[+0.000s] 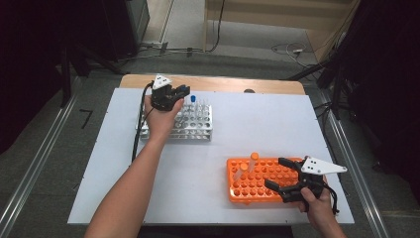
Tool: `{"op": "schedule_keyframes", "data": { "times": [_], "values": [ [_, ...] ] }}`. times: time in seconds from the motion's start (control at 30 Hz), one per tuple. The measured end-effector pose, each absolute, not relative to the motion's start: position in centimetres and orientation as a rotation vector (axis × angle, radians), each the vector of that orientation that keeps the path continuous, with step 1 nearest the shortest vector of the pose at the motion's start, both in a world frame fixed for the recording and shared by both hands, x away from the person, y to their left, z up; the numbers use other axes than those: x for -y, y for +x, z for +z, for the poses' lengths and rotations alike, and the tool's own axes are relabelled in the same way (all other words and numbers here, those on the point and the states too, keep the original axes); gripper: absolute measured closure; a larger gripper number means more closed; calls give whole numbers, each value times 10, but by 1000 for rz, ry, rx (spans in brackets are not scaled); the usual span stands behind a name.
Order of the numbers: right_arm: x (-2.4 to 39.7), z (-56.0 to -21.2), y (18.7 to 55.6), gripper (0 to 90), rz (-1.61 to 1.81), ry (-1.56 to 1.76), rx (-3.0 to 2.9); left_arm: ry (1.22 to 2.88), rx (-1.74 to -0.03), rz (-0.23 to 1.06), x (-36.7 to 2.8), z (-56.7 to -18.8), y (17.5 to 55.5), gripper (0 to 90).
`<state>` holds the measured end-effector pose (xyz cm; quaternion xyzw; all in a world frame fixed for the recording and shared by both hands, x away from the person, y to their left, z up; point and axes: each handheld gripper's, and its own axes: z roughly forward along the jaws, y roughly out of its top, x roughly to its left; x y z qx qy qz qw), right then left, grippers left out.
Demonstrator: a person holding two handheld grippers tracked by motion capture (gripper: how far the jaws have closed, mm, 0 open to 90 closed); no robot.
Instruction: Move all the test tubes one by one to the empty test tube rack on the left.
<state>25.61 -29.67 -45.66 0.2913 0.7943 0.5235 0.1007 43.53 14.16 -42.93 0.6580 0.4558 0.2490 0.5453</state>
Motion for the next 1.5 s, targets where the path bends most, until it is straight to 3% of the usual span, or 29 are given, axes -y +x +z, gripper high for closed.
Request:
{"op": "schedule_keyframes", "data": {
  "times": [0.5, 0.7, 0.77, 1.07, 1.27, 1.5],
  "values": [
    [293, -458, 256, 33, 1534, 853, -2356, 1637, -1089, 589, -138, -430, 432, 675],
    [291, -458, 255, 33, 1534, 847, -2358, 1601, -1126, 561, -141, -424, 426, 477],
    [290, -457, 254, 34, 1536, 843, -2357, 1594, -1128, 550, -142, -421, 421, 341],
    [282, -457, 253, 48, 1532, 827, -2354, 1613, -1033, 497, -140, -411, 388, 161],
    [270, -460, 259, 126, 1485, 920, -2339, 1622, -970, 483, -134, -405, 360, 48],
    [258, -463, 261, 256, 1452, 992, -2321, 1627, -910, 448, -129, -404, 327, 2]
  ]
}}
